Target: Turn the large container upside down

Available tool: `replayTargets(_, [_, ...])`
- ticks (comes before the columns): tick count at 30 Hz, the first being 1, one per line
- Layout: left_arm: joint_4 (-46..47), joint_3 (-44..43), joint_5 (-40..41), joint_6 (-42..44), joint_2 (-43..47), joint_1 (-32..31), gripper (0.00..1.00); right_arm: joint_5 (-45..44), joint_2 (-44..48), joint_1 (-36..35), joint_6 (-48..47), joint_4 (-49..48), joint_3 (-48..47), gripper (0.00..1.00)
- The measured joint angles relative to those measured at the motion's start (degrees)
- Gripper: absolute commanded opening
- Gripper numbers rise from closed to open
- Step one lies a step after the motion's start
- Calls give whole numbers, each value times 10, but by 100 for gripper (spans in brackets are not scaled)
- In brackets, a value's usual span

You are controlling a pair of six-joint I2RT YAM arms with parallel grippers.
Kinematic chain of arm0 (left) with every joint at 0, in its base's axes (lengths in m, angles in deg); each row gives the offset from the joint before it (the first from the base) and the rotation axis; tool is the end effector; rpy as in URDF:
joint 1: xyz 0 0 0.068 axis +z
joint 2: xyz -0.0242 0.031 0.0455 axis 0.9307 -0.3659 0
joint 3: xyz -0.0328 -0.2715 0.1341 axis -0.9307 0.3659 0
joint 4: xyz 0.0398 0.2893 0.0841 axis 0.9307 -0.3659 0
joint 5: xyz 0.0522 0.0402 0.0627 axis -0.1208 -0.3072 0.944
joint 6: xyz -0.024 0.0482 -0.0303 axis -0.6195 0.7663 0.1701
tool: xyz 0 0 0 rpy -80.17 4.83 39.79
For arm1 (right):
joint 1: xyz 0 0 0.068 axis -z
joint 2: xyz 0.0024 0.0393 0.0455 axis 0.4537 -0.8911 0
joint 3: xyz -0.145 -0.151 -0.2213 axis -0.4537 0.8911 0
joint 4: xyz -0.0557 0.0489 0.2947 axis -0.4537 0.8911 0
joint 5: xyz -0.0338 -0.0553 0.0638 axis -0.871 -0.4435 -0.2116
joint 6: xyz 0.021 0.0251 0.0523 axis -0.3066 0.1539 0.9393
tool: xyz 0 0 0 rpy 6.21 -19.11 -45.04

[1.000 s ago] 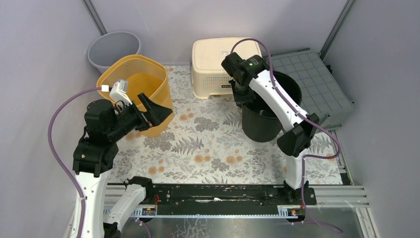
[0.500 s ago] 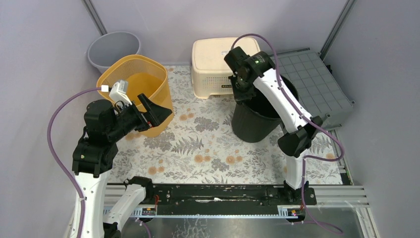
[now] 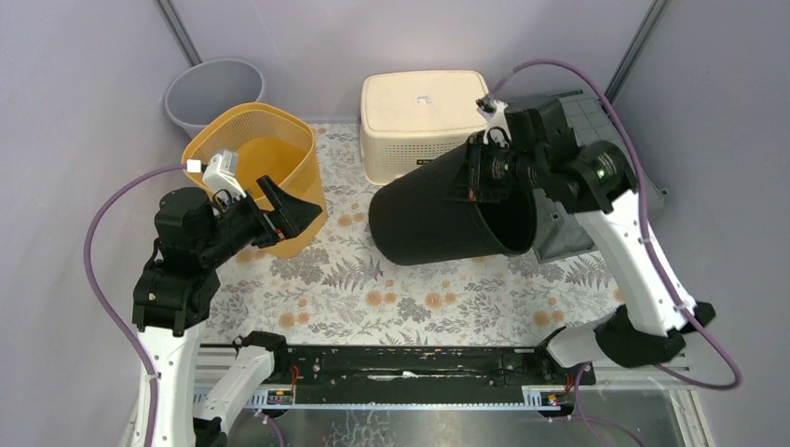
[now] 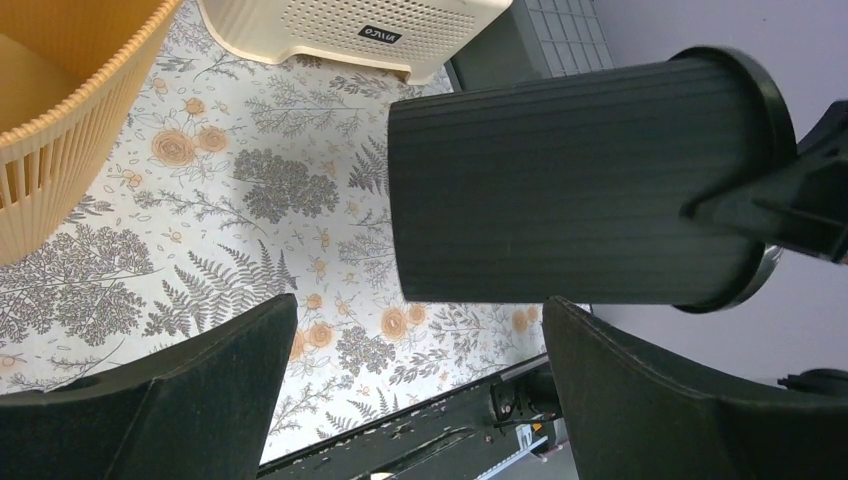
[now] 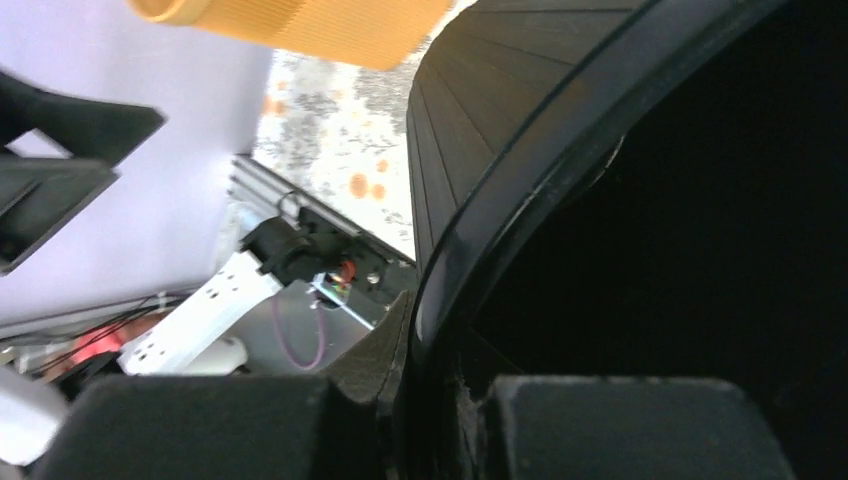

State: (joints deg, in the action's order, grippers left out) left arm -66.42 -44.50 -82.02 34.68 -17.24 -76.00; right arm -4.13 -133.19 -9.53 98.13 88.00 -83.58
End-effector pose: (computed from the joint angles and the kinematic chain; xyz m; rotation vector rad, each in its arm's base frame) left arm 0.1272 -0.0351 0.4850 -0.1730 1.9786 -0.8606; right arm 0.2338 0.1851 0.5517 -0.2775 2.2936 0.8458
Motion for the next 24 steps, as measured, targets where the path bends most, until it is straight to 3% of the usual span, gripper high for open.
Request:
replayTargets(5, [-14,-15,1,0,-1,0,100,95,85,0,68,-157,174,0])
replayTargets(24, [-47,-28,4,0,12,0,100,316,170,38,386,-794,688,0])
